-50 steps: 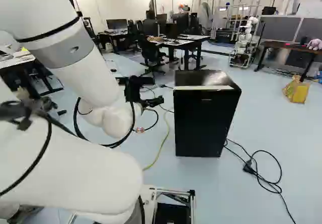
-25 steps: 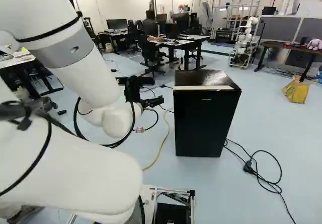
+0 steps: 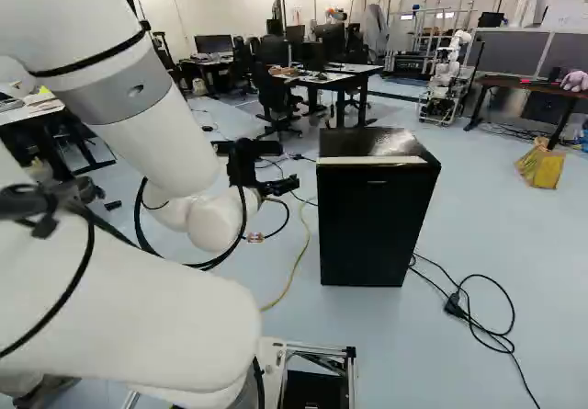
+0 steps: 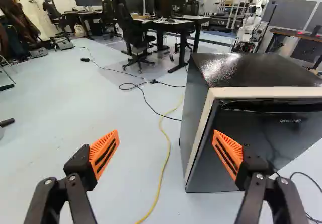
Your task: Grab a drink from the fridge
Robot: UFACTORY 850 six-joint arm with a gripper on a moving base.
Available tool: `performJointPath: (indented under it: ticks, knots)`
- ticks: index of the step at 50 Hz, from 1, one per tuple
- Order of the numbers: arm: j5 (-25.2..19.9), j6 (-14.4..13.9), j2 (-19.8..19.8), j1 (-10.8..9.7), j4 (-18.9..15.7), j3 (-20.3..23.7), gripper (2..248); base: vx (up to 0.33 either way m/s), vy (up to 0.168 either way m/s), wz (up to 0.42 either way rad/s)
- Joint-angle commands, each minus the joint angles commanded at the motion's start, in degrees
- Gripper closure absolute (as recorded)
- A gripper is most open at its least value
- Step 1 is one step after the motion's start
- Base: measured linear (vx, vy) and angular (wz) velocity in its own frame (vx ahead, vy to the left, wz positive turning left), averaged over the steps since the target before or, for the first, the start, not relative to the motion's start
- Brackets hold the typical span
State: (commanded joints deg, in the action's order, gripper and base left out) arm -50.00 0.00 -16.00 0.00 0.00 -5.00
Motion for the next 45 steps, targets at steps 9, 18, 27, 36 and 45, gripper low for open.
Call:
performJointPath:
  ticks: [9,18,27,36,45]
  knots:
    - [0.0,0.0,0.0,0.0,0.0,0.0,3,0.0,0.0,0.0]
    - [0.0,0.0,0.0,0.0,0.0,0.0,3,0.0,0.0,0.0]
    - [0.0,0.0,0.0,0.0,0.0,0.0,3,0.001,-0.056,0.004]
    - [0.0,0.0,0.0,0.0,0.0,0.0,3,0.002,-0.114,0.005]
    - [0.0,0.0,0.0,0.0,0.0,0.0,3,0.003,-0.129,0.005]
